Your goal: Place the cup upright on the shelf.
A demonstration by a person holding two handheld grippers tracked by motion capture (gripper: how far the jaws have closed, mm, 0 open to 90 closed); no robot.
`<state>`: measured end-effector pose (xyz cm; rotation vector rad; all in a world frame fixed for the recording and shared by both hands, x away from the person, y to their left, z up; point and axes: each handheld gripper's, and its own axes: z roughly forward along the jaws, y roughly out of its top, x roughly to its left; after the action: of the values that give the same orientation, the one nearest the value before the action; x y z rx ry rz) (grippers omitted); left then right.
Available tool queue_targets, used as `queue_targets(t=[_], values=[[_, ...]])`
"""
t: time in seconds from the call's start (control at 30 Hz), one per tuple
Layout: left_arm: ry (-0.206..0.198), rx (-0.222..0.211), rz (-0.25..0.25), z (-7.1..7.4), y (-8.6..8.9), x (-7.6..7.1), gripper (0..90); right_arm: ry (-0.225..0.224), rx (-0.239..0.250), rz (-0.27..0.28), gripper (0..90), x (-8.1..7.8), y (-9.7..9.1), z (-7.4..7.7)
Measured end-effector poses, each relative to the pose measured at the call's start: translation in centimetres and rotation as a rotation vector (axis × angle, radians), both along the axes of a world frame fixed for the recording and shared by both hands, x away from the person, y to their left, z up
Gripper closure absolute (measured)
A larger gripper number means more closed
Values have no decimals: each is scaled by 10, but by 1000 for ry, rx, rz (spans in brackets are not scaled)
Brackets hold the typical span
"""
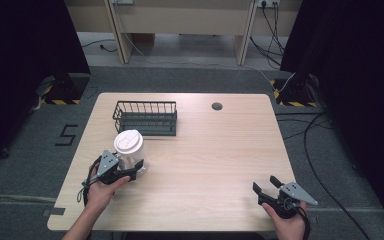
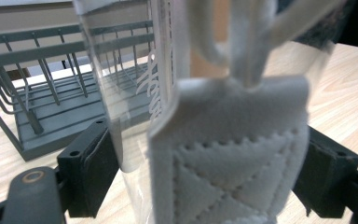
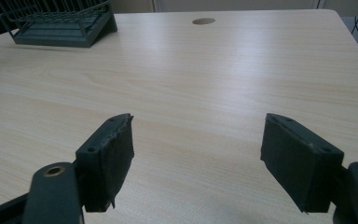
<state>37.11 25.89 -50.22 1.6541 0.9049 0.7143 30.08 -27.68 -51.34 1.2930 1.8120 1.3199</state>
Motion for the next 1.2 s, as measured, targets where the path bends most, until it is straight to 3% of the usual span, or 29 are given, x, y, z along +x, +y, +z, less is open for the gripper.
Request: queue_targets(t=[0.47, 1.2], values=[[-14, -15, 27, 13, 3, 0, 174, 1, 1, -2, 260, 0, -1, 0], [-38, -25, 45, 31, -1, 11, 174, 0, 5, 0, 260, 0, -1, 0]])
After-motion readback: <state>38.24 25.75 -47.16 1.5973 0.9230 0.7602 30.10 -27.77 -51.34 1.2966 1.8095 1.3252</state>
